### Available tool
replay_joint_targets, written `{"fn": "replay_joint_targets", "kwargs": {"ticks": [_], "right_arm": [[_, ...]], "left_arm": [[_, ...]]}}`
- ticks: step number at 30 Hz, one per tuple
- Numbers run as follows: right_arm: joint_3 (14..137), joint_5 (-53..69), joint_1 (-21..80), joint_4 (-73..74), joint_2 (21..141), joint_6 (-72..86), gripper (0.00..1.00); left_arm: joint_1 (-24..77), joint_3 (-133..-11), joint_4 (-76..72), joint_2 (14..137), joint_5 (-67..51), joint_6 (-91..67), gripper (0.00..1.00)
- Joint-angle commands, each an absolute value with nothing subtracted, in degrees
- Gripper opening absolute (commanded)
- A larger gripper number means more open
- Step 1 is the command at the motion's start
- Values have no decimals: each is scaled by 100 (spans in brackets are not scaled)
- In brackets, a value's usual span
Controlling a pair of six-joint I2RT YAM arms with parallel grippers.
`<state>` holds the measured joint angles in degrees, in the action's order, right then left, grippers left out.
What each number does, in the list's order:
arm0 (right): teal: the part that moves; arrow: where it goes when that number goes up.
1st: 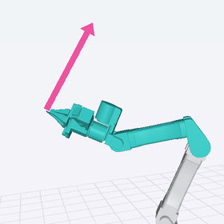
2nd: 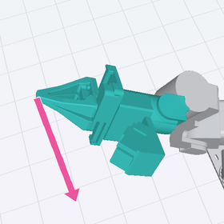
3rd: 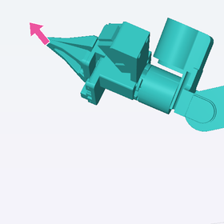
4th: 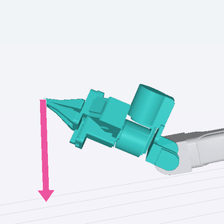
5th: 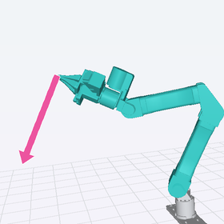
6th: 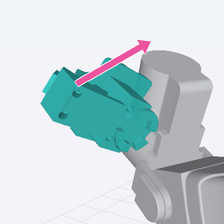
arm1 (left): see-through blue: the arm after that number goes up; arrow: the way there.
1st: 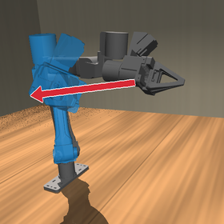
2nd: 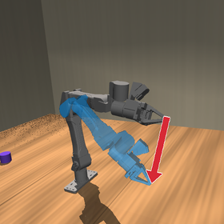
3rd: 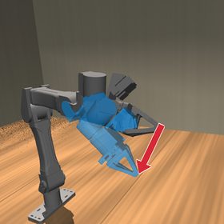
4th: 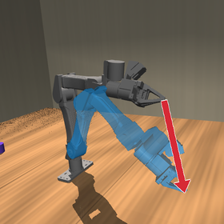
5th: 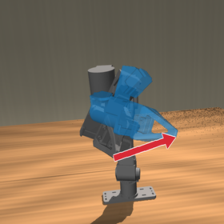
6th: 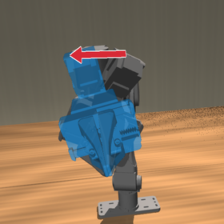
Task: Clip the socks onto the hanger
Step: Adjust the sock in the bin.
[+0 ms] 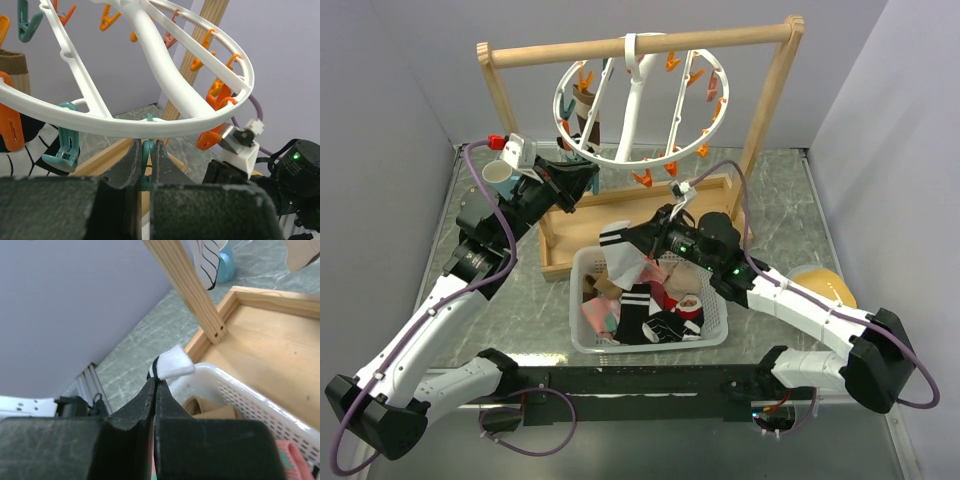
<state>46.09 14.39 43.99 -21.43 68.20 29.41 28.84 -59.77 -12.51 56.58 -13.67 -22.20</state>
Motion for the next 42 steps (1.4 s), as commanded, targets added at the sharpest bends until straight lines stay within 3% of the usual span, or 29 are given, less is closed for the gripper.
{"fn": "replay_joint_targets", "kwargs": {"ticks": [1,8,24,30,42], "right_arm": [[4342,1442,4307,-1978,7004,2557,0],[4079,1063,4289,-1538,7593,2567,0],[3700,448,4307,-27,7304,2505,0],[3787,668,4263,-228,7382,2680,29],[3911,765,4096,-808,7823,3304,36]], "left_arm": [[2865,-6082,-905,5625,-1564,-2232,1],[2839,-6021,-932,5590,-1591,-2285,1],[2813,-5959,-993,5511,-1591,-2303,1],[2812,-5933,-1037,5511,-1617,-2311,1],[2795,-6021,-967,5520,-1705,-2294,1]]}}
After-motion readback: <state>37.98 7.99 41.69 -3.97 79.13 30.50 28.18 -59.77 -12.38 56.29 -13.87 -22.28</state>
